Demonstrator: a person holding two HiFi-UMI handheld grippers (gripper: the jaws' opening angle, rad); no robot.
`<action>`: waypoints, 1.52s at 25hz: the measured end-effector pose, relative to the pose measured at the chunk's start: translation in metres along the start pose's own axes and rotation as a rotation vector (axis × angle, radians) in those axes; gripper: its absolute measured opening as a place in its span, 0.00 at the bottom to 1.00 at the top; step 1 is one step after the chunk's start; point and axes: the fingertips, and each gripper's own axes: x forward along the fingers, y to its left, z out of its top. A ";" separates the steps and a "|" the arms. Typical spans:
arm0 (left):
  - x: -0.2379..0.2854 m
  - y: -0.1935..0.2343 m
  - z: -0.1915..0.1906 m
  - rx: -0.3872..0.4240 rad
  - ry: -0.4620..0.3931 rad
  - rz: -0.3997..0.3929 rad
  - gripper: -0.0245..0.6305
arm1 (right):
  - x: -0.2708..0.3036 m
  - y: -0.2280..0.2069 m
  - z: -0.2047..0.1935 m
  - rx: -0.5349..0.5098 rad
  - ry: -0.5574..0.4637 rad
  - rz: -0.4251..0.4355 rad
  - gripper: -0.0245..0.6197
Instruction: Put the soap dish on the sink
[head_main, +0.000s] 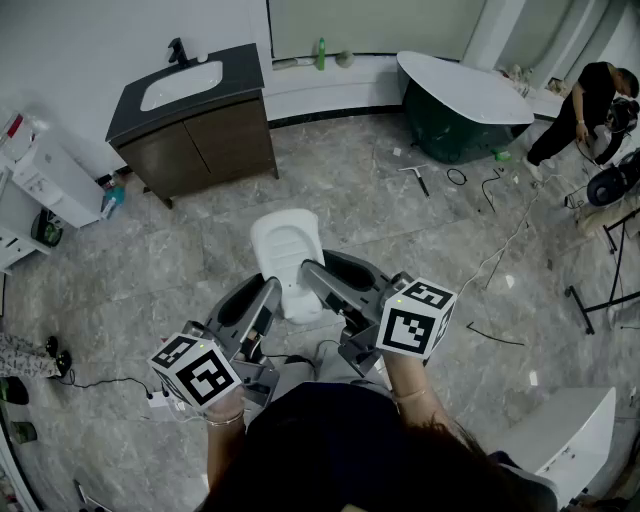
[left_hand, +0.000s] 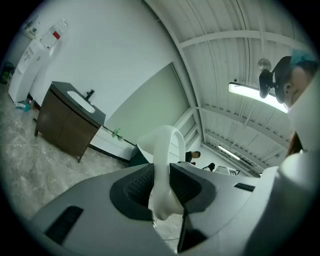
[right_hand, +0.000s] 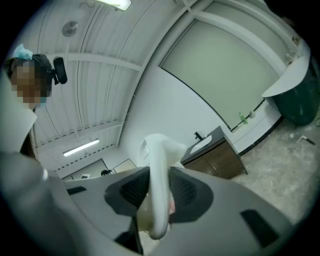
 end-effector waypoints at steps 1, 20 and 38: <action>0.000 0.001 -0.001 -0.001 -0.003 0.001 0.20 | 0.000 -0.001 -0.001 -0.001 0.000 0.001 0.24; 0.053 0.019 -0.005 -0.043 -0.034 0.080 0.20 | 0.009 -0.057 0.018 0.024 0.060 0.060 0.24; 0.183 0.189 0.167 -0.048 -0.042 0.054 0.20 | 0.227 -0.177 0.124 0.020 0.065 0.017 0.24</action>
